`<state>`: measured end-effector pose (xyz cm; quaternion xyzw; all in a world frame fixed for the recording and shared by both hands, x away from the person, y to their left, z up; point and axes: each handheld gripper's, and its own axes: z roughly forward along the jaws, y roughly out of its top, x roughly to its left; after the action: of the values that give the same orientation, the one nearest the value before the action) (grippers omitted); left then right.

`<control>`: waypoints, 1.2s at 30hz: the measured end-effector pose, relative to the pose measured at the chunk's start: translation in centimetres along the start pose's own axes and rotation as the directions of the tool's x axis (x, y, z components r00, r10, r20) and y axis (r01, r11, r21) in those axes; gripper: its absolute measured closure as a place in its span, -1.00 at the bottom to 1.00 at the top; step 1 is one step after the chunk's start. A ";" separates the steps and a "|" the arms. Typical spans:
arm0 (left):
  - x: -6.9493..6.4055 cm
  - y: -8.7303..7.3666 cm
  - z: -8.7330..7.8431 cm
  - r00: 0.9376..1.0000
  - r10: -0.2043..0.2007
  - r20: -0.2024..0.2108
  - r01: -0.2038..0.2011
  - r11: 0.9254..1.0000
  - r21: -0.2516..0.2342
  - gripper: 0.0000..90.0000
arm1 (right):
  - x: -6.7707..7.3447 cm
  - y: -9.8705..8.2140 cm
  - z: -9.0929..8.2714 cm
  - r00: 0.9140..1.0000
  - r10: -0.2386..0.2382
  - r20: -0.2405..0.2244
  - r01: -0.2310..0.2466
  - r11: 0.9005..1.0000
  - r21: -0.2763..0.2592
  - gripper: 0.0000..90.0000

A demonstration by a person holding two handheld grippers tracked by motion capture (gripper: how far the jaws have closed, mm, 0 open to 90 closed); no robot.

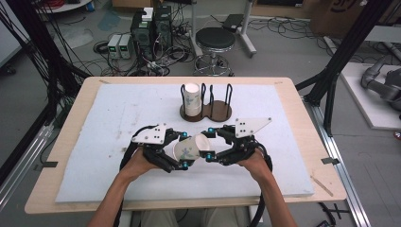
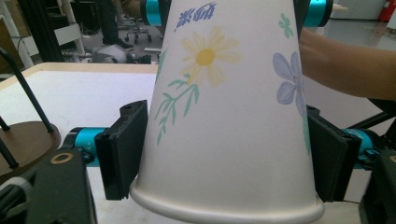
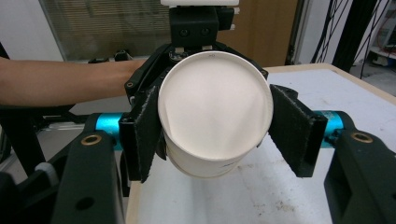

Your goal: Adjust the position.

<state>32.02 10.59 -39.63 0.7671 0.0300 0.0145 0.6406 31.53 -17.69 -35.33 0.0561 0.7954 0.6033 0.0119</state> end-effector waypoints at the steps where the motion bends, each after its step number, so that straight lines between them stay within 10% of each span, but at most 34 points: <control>1: 0.0 0.0 0.0 1.000 0.001 -0.001 -0.001 1.000 -0.002 -0.45 | -0.1 0.0 0.0 1.000 -0.005 0.001 0.005 1.000 -0.003 -0.15; 12: -0.2 0.0 -0.1 1.000 0.021 0.002 -0.021 1.000 0.014 -0.38 | 0.0 -0.1 0.1 1.000 -0.006 -0.006 0.006 1.000 0.006 -0.18; 15: -0.2 0.1 -0.2 1.000 0.014 -0.009 -0.014 1.000 0.010 -0.37 | 0.1 -0.2 0.2 1.000 0.006 0.002 -0.006 1.000 0.005 -0.60; 25: -0.6 0.6 -1.4 0.999 0.030 -0.038 -0.027 0.997 0.077 -0.36 | 0.3 -0.2 -0.5 0.999 -0.006 0.046 0.001 0.994 0.108 -0.61; 31: -0.6 2.3 -2.0 0.998 0.055 -0.012 -0.051 0.973 0.227 -0.36 | 0.6 0.3 -1.3 0.998 -0.037 0.057 0.022 0.970 0.243 -0.60; 36: -0.6 3.5 -1.8 0.998 0.065 0.021 -0.068 0.923 0.380 -0.36 | 0.7 0.9 -1.1 0.996 -0.063 0.057 0.036 0.921 0.387 -0.60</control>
<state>31.39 11.72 -35.83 0.8774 0.0036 0.0274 0.4790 30.78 -18.46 -34.07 0.0577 0.8989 0.4322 0.0432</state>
